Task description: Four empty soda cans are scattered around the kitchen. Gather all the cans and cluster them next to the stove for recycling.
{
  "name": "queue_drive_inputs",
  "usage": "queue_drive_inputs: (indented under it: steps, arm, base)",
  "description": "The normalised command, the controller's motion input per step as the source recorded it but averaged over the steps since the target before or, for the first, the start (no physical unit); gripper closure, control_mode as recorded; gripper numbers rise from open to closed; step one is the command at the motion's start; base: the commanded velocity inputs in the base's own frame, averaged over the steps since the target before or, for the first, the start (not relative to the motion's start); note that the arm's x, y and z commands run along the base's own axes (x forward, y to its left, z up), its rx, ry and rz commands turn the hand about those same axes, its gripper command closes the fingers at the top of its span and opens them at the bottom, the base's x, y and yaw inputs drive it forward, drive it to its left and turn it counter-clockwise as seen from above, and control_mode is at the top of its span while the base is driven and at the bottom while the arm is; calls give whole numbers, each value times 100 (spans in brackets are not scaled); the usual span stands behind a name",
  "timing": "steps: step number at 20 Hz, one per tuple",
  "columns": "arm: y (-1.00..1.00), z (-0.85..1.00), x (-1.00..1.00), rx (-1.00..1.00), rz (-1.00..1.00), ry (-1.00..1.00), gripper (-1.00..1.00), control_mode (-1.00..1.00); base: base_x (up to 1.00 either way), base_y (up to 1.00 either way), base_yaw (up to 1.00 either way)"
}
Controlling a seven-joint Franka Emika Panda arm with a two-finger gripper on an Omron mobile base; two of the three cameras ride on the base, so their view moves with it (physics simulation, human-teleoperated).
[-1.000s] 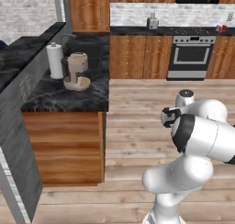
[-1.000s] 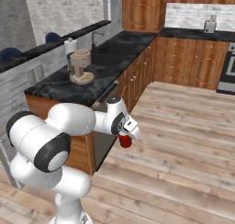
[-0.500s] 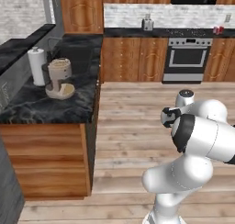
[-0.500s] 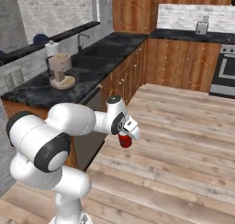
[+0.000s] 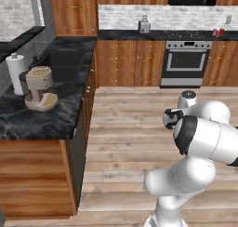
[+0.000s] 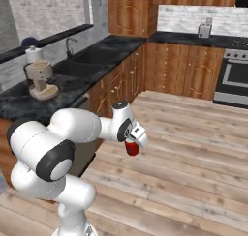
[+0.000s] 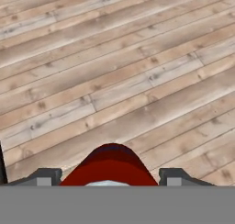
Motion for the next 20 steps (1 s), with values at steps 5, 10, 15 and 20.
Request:
queue_drive_inputs:
  steps: [5, 10, 15, 20]
  arm:
    - [0, 0, 0, 0, 0, 0, 100, 100]
    - [0, 0, 0, 0, 0, 0, 100, 100]
    - [0, 0, 0, 0, 0, 0, 100, 100]
    - [0, 0, 0, 0, 0, 0, 100, 100]
  base:
    - [49, -56, 0]
    - [48, -56, 0]
    - [49, -56, 0]
    - [48, -56, 0]
